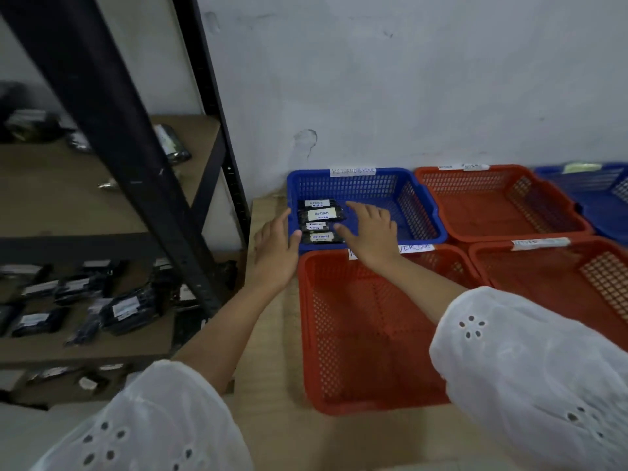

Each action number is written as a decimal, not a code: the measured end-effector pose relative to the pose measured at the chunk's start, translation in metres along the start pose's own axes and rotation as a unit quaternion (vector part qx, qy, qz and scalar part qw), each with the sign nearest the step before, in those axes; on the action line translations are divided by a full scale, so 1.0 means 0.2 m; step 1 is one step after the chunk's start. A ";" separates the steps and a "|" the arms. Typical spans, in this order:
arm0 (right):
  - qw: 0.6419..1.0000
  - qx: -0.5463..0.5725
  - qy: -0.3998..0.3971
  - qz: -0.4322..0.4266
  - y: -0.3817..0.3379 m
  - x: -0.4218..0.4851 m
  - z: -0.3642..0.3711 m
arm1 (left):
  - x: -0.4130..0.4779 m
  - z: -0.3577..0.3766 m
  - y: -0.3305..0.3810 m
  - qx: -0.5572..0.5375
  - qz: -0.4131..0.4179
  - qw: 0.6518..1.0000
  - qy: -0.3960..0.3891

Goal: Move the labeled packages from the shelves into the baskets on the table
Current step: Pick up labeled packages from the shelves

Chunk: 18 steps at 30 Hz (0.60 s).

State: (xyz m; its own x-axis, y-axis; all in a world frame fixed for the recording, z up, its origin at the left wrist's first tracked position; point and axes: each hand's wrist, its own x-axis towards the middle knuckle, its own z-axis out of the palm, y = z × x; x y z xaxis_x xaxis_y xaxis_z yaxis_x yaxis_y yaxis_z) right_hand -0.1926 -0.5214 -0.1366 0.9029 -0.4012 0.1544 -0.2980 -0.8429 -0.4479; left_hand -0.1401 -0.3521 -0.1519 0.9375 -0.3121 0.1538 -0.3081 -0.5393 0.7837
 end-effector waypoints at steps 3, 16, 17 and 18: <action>0.999 0.014 0.002 -0.044 -0.09 -0.19 -0.08 | -0.20 -0.13 0.05 0.026 0.042 0.999 0.004; 0.976 0.143 0.025 -0.160 -0.69 -0.90 -0.31 | -0.98 -0.89 0.08 0.061 0.102 0.989 0.084; 0.973 0.151 0.024 -0.173 -0.76 -0.92 -0.31 | -1.00 -0.95 0.06 0.058 0.098 0.989 0.090; 0.970 0.157 0.021 -0.186 -0.82 -0.93 -0.31 | -1.01 -1.01 0.05 0.053 0.094 0.990 0.096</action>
State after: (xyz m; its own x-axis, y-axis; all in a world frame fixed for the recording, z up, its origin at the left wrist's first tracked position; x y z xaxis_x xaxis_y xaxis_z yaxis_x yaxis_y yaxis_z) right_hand -0.3296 -0.3301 -0.0371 0.9142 -0.1106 0.3900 0.1604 -0.7848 -0.5986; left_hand -0.2999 -0.1373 -0.0537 0.8725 -0.2656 0.4102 -0.4853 -0.5687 0.6641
